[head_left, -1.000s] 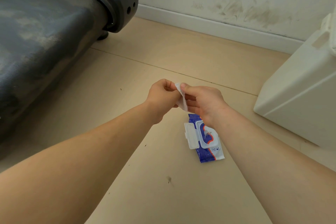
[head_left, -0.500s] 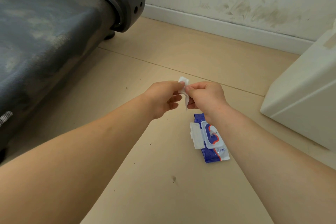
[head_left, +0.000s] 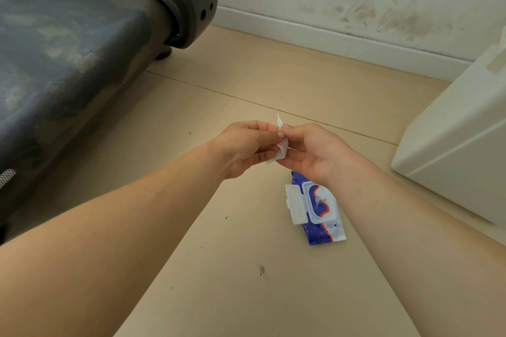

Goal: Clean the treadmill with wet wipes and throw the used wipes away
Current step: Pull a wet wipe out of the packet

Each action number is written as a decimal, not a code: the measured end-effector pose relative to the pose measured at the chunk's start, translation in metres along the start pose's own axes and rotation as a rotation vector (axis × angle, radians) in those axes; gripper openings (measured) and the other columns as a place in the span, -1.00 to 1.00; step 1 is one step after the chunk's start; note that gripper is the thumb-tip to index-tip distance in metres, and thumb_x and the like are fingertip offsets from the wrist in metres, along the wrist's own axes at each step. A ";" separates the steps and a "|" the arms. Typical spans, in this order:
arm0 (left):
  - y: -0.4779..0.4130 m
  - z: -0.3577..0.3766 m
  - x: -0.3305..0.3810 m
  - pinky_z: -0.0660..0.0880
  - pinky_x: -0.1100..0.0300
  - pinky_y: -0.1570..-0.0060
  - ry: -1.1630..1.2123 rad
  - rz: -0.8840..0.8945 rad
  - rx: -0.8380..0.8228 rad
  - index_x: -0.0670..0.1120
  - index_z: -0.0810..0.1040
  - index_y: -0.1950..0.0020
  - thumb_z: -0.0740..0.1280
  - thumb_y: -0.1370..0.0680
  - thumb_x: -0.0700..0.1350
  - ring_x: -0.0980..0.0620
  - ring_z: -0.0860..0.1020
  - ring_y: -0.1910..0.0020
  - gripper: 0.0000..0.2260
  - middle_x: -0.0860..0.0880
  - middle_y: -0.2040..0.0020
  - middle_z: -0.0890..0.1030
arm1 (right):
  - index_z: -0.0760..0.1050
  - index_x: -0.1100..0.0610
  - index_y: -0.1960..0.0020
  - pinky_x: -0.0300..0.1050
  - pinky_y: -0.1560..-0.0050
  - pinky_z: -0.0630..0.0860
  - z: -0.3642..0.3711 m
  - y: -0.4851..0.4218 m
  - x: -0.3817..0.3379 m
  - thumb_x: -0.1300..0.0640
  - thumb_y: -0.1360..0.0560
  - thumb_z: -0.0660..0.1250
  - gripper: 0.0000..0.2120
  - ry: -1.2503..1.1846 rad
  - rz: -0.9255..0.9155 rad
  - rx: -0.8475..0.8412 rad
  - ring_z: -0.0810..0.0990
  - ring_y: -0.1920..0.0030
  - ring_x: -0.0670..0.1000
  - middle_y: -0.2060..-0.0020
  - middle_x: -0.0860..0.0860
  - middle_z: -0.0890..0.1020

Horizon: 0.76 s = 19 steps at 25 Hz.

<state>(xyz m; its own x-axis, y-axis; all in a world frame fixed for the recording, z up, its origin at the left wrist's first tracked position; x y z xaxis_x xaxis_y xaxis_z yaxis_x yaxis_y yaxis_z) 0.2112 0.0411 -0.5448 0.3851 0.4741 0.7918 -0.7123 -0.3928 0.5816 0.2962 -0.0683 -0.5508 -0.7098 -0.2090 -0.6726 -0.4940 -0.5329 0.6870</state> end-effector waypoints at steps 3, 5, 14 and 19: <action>0.003 0.000 0.002 0.62 0.22 0.13 0.039 0.009 -0.067 -0.23 0.61 -0.09 0.47 -0.53 -0.27 -0.08 0.69 0.09 -0.85 -0.20 0.10 0.70 | 0.62 0.23 -0.06 -0.03 0.16 0.67 0.000 -0.004 0.001 0.26 -0.58 0.36 -0.90 0.004 -0.015 0.065 0.73 0.12 0.09 0.11 0.11 0.73; 0.005 0.001 0.004 0.63 0.18 0.02 0.014 0.038 -0.114 -0.26 0.62 -0.11 0.46 -0.55 -0.25 -0.09 0.68 0.03 -0.83 -0.21 0.07 0.68 | 0.64 0.24 -0.04 -0.03 0.15 0.68 0.002 -0.006 0.000 0.24 -0.55 0.41 -0.91 0.010 -0.063 0.083 0.74 0.10 0.10 0.09 0.12 0.73; 0.005 -0.008 0.000 0.64 0.18 0.11 -0.055 0.039 -0.006 -0.25 0.62 -0.07 0.36 -0.62 -0.27 -0.10 0.70 0.11 -0.92 -0.25 0.02 0.71 | 0.64 0.28 0.00 0.01 0.09 0.70 0.003 -0.003 0.002 0.28 -0.56 0.41 -0.93 0.094 -0.114 0.157 0.76 0.16 0.11 0.10 0.18 0.75; 0.002 -0.014 0.001 0.66 0.03 0.04 0.014 0.027 0.116 -0.21 0.51 -0.08 0.29 -0.65 -0.29 -0.07 0.66 0.20 -0.97 -0.22 0.04 0.66 | 0.58 0.26 -0.04 0.01 0.08 0.71 -0.006 -0.001 -0.003 0.28 -0.61 0.33 -0.93 -0.009 -0.130 0.212 0.77 0.16 0.13 0.10 0.18 0.73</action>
<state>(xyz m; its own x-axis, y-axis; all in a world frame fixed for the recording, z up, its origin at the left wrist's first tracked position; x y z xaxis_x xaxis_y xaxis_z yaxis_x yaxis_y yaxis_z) 0.2022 0.0514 -0.5452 0.3578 0.4726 0.8054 -0.6493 -0.4940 0.5783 0.3016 -0.0725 -0.5513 -0.6374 -0.1427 -0.7572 -0.6749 -0.3708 0.6380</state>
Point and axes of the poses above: each hand's wrist, its own y-axis away from the middle knuckle, its own z-axis out of the palm, x = y × z, the point moved 6 cm from there along -y, towards the middle knuckle
